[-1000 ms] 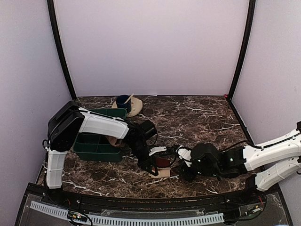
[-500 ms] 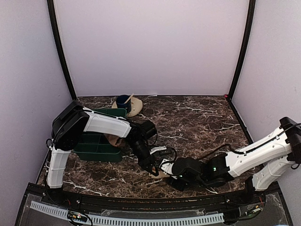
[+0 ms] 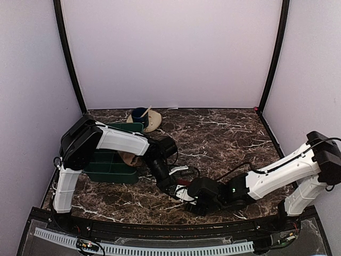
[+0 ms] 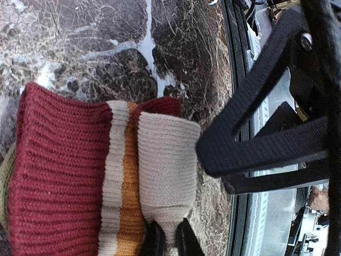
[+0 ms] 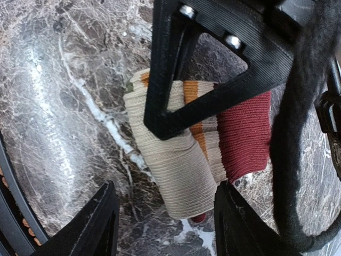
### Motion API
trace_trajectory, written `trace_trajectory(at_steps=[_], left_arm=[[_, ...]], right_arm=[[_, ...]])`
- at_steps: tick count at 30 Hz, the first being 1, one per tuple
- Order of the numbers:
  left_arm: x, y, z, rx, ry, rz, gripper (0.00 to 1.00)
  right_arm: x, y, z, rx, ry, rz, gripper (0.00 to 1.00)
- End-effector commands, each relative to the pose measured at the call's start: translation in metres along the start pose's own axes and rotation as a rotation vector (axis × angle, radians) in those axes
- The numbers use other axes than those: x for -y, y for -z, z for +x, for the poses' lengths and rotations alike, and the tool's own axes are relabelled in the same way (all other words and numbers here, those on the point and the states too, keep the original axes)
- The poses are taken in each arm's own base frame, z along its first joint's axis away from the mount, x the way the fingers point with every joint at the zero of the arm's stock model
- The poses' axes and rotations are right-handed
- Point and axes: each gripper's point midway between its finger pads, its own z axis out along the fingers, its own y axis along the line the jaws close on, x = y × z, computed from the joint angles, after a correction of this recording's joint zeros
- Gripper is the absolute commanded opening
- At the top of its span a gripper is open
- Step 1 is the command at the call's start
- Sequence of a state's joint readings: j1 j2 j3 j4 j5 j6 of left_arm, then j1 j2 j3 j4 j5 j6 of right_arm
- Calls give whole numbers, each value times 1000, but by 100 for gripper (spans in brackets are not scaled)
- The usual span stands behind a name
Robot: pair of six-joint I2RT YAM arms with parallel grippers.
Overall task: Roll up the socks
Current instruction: Roll the sock at the center of the board.
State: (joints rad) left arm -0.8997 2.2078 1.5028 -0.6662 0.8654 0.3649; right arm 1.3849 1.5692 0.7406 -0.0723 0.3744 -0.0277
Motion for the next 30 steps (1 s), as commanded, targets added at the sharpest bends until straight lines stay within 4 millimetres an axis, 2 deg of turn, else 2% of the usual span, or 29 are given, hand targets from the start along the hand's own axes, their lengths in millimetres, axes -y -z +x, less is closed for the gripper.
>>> trace_trajectory(at_steps=[1, 4, 5, 15, 26, 30], left_arm=[[-9, -8, 22, -74, 51, -12, 0], [-10, -8, 22, -73, 54, -12, 0], [-10, -8, 22, -74, 54, -13, 0], [-11, -9, 22, -74, 60, -3, 0], [-13, -7, 22, -72, 64, -6, 0], [-15, -6, 22, -75, 66, -18, 0]], right_arm=[[6, -5, -8, 9, 26, -23, 56], [7, -6, -9, 6, 30, -50, 55], [4, -12, -3, -19, 38, -63, 55], [1, -22, 8, -68, 45, -114, 49], [5, -25, 18, -109, 26, -133, 32], [3, -26, 23, -126, 15, -148, 22]])
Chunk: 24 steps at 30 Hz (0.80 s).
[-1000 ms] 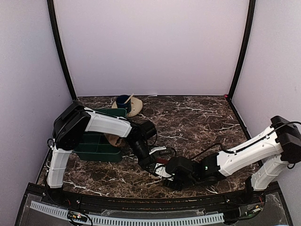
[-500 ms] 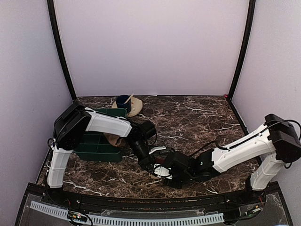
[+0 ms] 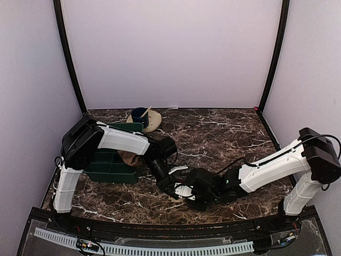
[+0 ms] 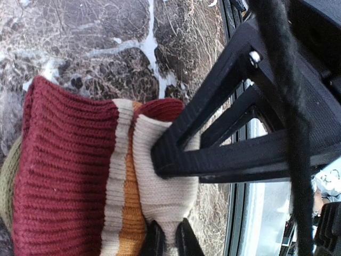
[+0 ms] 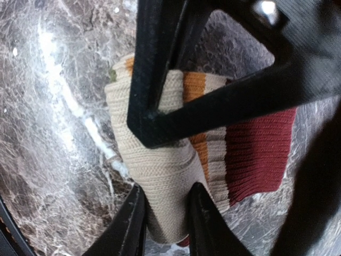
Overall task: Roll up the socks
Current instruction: Roll the sock at the center of the board.
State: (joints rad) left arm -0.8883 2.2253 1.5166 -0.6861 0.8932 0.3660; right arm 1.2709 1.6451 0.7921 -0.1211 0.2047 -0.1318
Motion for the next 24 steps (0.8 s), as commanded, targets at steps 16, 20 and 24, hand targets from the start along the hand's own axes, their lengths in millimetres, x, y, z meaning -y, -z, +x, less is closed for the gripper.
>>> trace_trajectory(at_steps=[16, 20, 24], left_arm=[[-27, 21, 4, -4, 71, -155, 23], [-28, 29, 3, 14, 70, -188, 26], [-26, 37, 0, 43, 69, -200, 30]], right_arm=[[-12, -14, 19, -91, -69, -100, 3], [-12, -14, 19, -94, -85, -109, 2], [-11, -13, 17, -86, -105, -117, 1]])
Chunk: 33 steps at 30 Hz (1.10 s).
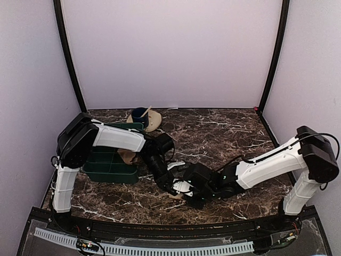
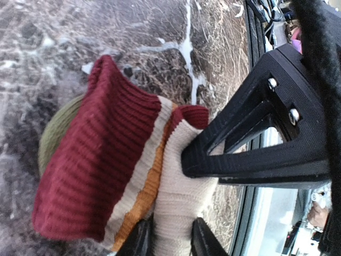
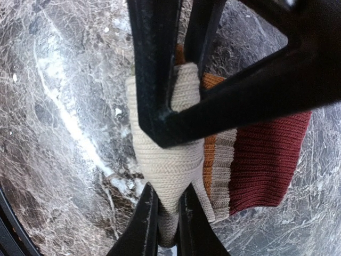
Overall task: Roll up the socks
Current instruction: Roll the sock at the center of the board.
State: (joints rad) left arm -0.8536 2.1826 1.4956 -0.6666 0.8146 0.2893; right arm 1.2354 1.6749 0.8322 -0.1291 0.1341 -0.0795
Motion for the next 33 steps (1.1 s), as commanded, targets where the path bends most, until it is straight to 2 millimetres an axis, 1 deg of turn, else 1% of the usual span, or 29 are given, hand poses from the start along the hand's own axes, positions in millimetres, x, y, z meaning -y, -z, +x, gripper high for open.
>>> trace_trajectory(at_steps=[1, 8, 13, 18, 26, 33], left_arm=[[-12, 19, -1, 31, -2, -102, 31], [-9, 27, -2, 66, -1, -113, 33], [-9, 42, -7, 128, -9, -153, 34], [-14, 58, -12, 183, -7, -207, 37], [-23, 68, -12, 224, 0, -298, 37], [-19, 84, -20, 320, -38, -366, 37]], right_arm=[[-11, -8, 25, -92, -29, -64, 1], [-10, -8, 23, -86, -72, -80, 1], [-8, -9, 22, -83, -116, -99, 1], [-7, -8, 20, -76, -149, -117, 1], [-6, -6, 17, -55, -210, -153, 1], [-3, -3, 16, -40, -289, -214, 1]])
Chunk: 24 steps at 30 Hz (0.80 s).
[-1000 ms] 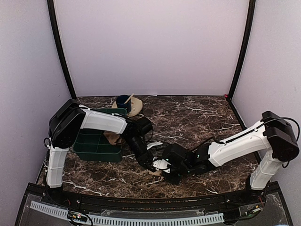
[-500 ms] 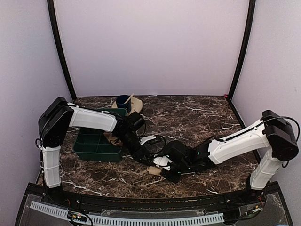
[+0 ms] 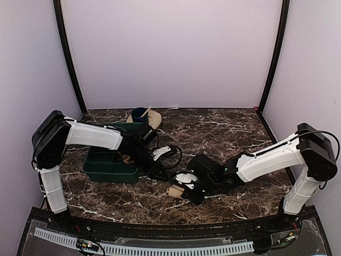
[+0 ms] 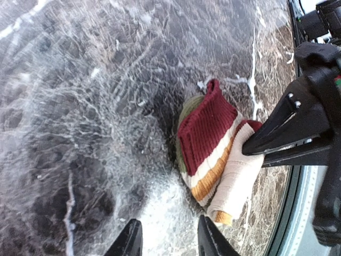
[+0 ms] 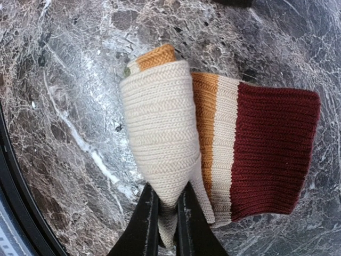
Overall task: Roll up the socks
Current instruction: Roll the sock at the center of the board.
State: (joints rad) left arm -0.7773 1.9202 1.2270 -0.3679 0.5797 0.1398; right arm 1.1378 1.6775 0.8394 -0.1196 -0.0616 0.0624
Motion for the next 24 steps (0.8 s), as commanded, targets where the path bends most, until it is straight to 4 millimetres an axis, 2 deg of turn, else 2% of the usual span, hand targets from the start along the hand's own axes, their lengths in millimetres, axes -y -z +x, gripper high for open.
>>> trace_trajectory(at_steps=[1, 10, 16, 24], left_arm=[[6, 24, -23, 130, -46, -58, 37], [18, 35, -26, 224, -91, -59, 38], [25, 36, -22, 234, -142, -95, 38], [46, 33, -17, 231, -249, -112, 39]], right_arm=[[-3, -2, 21, -58, -82, -76, 1], [1, 2, 22, -51, -187, -154, 0], [1, 2, 23, -46, -255, -214, 0], [0, -1, 28, -64, -303, -283, 0]])
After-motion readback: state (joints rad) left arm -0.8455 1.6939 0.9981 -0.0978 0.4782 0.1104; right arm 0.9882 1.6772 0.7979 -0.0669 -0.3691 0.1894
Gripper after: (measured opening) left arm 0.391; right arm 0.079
